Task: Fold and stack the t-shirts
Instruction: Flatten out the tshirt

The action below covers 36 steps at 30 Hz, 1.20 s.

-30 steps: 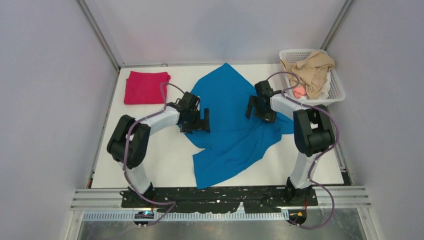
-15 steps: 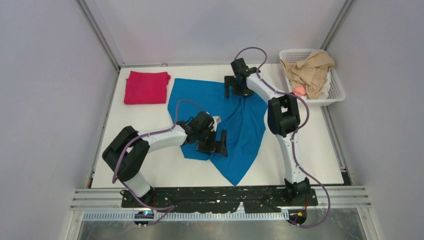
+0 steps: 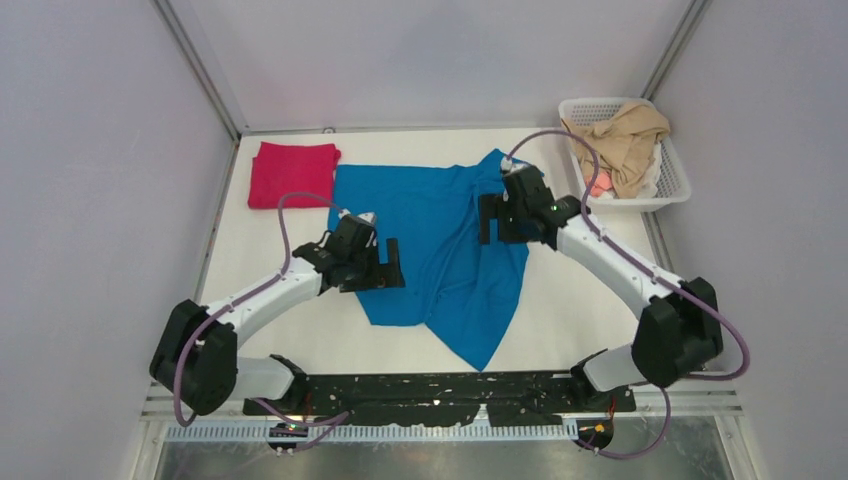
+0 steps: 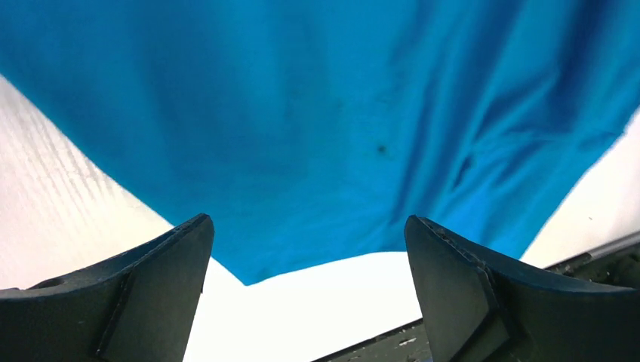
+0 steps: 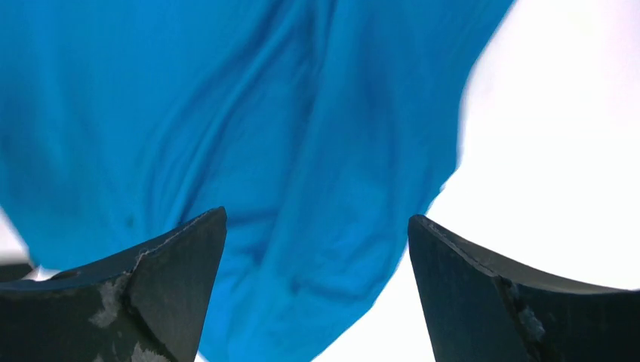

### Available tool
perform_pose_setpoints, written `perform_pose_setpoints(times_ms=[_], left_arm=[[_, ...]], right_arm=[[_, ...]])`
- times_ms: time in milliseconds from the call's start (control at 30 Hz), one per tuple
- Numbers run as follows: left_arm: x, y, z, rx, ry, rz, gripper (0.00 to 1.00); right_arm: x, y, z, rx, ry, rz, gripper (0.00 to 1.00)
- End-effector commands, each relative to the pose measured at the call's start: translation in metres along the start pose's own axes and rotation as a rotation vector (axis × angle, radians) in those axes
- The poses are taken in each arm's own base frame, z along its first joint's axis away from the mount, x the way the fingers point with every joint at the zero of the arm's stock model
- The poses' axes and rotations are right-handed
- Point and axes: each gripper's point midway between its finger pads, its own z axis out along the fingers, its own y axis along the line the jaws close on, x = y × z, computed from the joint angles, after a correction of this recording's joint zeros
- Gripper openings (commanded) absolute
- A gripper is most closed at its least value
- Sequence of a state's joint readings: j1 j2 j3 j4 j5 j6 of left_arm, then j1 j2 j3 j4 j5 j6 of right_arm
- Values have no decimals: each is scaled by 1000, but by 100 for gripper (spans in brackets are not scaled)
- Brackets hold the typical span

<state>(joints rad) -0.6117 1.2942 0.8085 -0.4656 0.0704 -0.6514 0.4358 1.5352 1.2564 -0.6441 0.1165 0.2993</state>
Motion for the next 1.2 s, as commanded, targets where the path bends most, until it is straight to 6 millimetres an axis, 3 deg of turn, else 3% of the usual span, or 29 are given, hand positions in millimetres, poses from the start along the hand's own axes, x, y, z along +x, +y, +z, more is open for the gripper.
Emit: perform_pose_setpoints(times_ms=[0,67,167,367,500,667,700,767,867,1033,1167], left_arm=[[-5,3,17,16,3,-66,100],[-11,-5,24,46,8,-68,100],[-15,-8,38,48,23,-79,100],[2,12,56,-52,101,-93,100],[22,34,54,-131,128,-105,100],[52,48,49,-146,186,-122,100],[68,54,45,-153,223,-128,100],[82,65,39,-186,250,-134,100],[94,79,28,-243,258,-136,100],[99,72,18,-183,254,-133,100],[91,69,13,-160,201,-125,100]], right_arm=[[77,55,-3,-257,83,46,95],[101,64,-2,-291,118,49,95],[121,71,6,-312,153,56,95],[154,55,34,-214,238,89,95],[195,22,33,-86,339,150,95],[234,-18,11,40,388,200,95],[256,-21,3,7,445,247,95],[266,-17,-3,-55,477,319,95],[262,-17,-15,-69,447,434,95],[263,-47,-43,84,417,474,95],[267,-58,-49,119,418,481,95]])
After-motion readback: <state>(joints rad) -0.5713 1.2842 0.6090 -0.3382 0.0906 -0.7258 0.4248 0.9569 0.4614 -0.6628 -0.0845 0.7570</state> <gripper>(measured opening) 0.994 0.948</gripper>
